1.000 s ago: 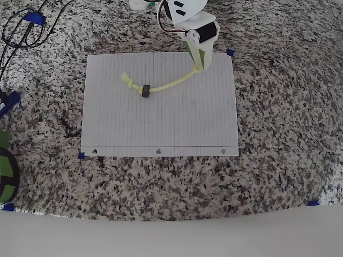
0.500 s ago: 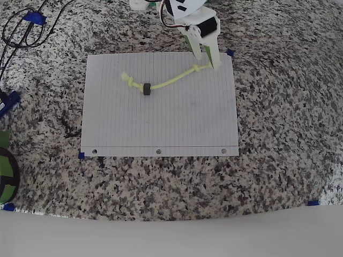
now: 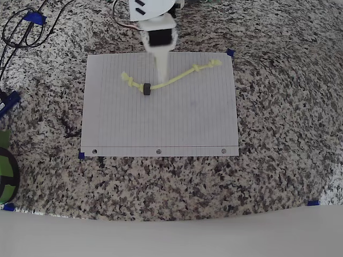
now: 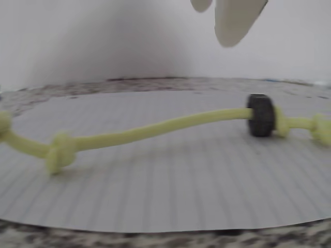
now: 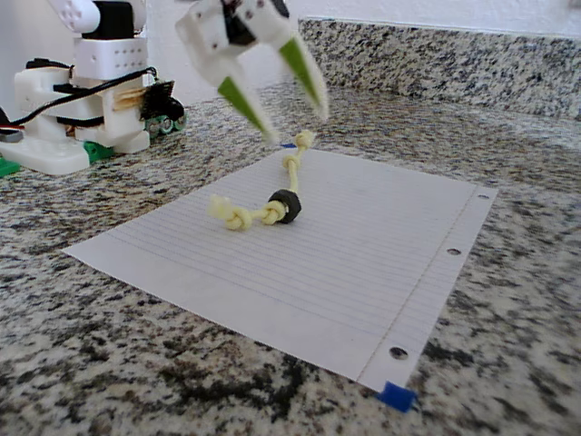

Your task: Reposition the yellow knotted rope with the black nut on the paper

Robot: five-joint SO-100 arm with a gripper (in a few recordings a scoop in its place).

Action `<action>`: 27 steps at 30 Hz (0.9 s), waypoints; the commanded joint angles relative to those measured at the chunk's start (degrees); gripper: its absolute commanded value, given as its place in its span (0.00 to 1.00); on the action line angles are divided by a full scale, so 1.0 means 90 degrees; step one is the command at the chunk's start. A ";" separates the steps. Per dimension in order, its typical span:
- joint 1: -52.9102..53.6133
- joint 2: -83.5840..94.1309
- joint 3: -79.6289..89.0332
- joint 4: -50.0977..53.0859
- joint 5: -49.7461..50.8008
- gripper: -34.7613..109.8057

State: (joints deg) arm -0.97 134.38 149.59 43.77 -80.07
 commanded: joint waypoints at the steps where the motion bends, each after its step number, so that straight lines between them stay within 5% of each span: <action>1: 0.0469 -0.0391 -0.0088 -0.0254 -0.0215 0.60; 27: 0.1592 -0.3184 -0.2295 0.0732 -0.1357 0.49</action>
State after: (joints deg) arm 12.74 106.35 131.40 49.13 -91.41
